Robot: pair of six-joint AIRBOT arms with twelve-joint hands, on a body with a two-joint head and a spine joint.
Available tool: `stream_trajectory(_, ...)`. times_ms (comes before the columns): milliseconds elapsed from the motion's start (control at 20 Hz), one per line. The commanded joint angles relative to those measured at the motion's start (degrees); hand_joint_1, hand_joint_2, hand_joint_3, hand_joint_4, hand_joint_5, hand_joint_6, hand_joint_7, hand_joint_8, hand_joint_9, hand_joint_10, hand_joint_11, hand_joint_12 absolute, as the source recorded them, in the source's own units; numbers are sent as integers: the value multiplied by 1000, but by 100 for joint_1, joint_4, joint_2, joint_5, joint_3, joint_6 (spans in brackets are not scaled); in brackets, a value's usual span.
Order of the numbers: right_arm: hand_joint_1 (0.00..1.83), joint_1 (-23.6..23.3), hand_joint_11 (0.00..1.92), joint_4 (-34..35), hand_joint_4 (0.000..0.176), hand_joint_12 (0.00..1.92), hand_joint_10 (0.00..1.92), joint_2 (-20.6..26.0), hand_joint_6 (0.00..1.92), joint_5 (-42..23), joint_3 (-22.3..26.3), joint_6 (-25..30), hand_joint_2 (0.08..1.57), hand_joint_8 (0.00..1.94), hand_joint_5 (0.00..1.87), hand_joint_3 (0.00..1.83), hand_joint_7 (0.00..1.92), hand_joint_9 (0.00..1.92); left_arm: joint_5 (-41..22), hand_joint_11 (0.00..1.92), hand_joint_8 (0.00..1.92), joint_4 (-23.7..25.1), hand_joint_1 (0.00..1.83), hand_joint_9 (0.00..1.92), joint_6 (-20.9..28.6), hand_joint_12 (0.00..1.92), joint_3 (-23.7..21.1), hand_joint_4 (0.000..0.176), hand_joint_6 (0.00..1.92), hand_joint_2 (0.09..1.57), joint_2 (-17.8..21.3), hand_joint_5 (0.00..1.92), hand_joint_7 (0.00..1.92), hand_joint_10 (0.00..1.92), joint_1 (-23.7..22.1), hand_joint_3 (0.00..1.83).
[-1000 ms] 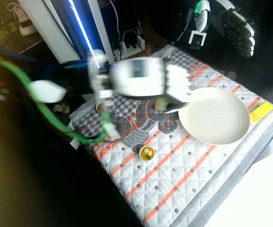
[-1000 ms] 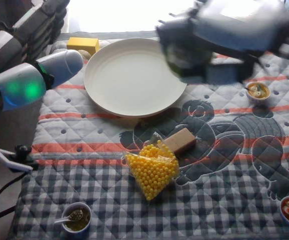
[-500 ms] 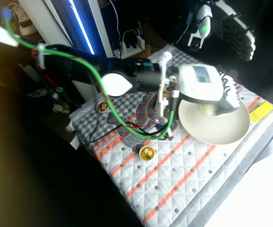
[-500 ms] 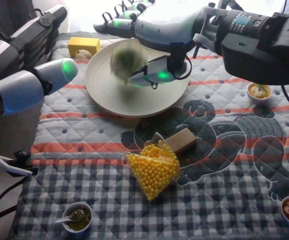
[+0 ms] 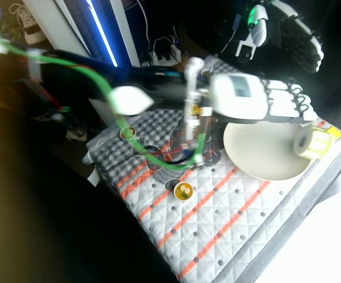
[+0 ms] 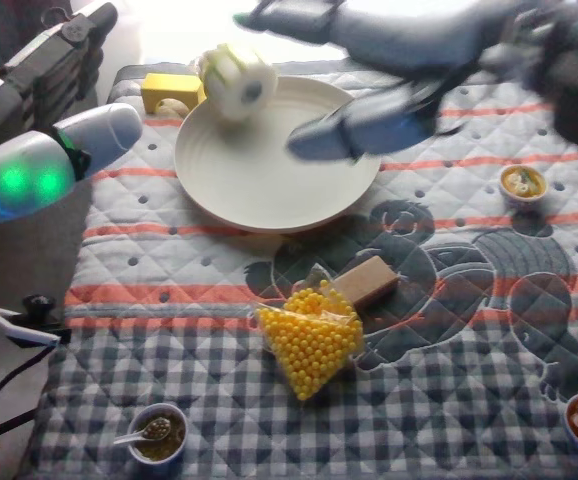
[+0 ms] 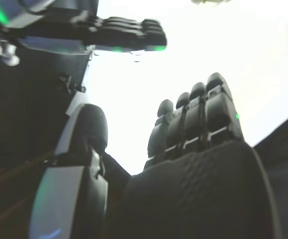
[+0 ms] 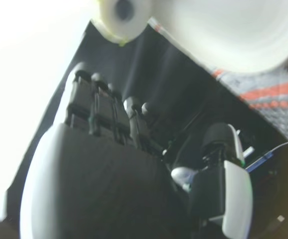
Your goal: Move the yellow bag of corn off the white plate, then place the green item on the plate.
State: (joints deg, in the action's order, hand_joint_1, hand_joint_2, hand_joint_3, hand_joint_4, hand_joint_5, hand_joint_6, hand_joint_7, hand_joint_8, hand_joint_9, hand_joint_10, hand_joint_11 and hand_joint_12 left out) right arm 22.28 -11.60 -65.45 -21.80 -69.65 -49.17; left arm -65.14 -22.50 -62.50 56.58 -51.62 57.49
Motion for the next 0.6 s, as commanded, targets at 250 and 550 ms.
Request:
stream_trajectory(250,188,226,0,84,108,277,0,1011,0,-1828,855,0,1170,0,0,13,0,0,-1061,0,0,57,696,0,76,0,-82,25,4,1265,146,73,0,0,23,0)
stream_trajectory(550,368,1508,0,1047,93,10,0,2290,0,-3282,1910,-839,1146,0,0,0,0,0,-1807,0,0,46,639,0,149,0,-353,97,0,1257,385,0,0,0,245,0)
